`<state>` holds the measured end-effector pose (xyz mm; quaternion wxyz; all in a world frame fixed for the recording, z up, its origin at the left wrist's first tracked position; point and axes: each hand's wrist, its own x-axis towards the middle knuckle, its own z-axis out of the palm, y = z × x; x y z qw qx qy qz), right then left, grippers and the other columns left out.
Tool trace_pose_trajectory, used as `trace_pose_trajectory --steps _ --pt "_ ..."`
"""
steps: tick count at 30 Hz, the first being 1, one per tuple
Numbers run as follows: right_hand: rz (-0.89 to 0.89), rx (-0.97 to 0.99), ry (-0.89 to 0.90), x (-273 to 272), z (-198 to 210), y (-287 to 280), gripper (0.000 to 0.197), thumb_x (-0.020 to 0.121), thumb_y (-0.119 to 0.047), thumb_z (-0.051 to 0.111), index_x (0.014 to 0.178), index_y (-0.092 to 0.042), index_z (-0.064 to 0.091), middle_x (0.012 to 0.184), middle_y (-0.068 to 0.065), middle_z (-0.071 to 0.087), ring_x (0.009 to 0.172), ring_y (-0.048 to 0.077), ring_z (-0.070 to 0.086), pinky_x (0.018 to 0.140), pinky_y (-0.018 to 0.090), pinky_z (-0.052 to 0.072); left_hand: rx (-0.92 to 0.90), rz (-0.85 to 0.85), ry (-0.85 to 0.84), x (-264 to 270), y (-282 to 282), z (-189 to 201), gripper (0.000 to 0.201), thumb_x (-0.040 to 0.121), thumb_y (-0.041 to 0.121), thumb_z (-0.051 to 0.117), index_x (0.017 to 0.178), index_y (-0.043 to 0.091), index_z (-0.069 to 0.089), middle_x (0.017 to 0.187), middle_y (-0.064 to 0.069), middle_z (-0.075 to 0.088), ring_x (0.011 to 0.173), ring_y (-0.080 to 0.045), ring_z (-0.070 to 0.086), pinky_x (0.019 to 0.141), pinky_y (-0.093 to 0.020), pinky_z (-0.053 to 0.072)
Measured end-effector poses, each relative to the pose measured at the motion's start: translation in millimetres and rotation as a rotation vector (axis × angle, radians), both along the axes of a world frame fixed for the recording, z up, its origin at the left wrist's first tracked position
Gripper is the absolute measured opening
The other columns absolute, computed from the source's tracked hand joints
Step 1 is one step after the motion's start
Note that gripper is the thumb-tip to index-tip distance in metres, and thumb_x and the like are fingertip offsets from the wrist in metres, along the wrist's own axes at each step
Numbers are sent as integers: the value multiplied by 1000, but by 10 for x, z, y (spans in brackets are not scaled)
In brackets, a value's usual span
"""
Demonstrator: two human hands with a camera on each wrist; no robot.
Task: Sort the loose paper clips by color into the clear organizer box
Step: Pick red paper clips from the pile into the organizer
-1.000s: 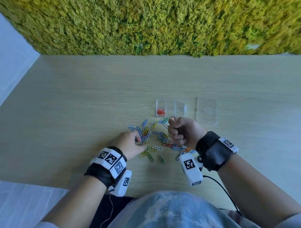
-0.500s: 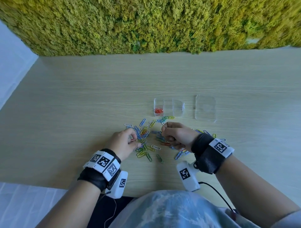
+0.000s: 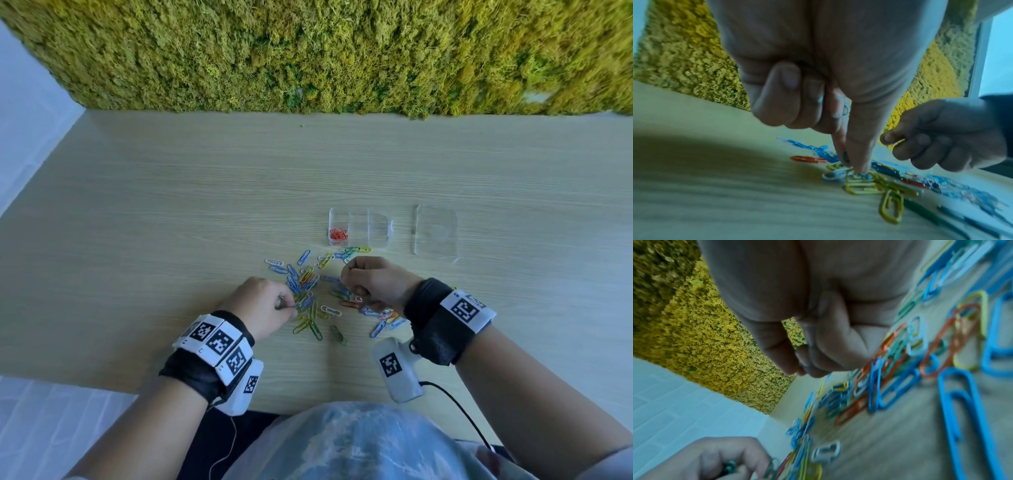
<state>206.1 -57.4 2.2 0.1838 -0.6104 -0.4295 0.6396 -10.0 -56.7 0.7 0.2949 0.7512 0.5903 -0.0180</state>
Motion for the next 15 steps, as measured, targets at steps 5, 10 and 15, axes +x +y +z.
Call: trace_pose_trajectory --steps 5,10,15 --pt "120 66 -373 178 126 300 9 88 -17 51 81 -15 57 67 1 51 51 17 45 47 23 41 -108 110 -186 -1 62 41 20 81 31 71 67 30 58 63 6 52 54 -7 47 54 -20 39" --pt "224 181 -666 215 360 615 16 89 -15 47 89 -9 61 83 9 61 61 24 53 56 25 43 -591 522 -929 120 72 91 21 87 -4 49 72 10 45 59 -3 43 36 -6 36 33 -12 24" --pt "356 197 -894 104 444 838 28 89 -6 44 104 -1 67 94 10 67 76 23 57 69 25 49 -649 575 -940 223 109 100 23 87 -6 37 72 11 43 63 -4 43 41 -9 38 33 -14 26"
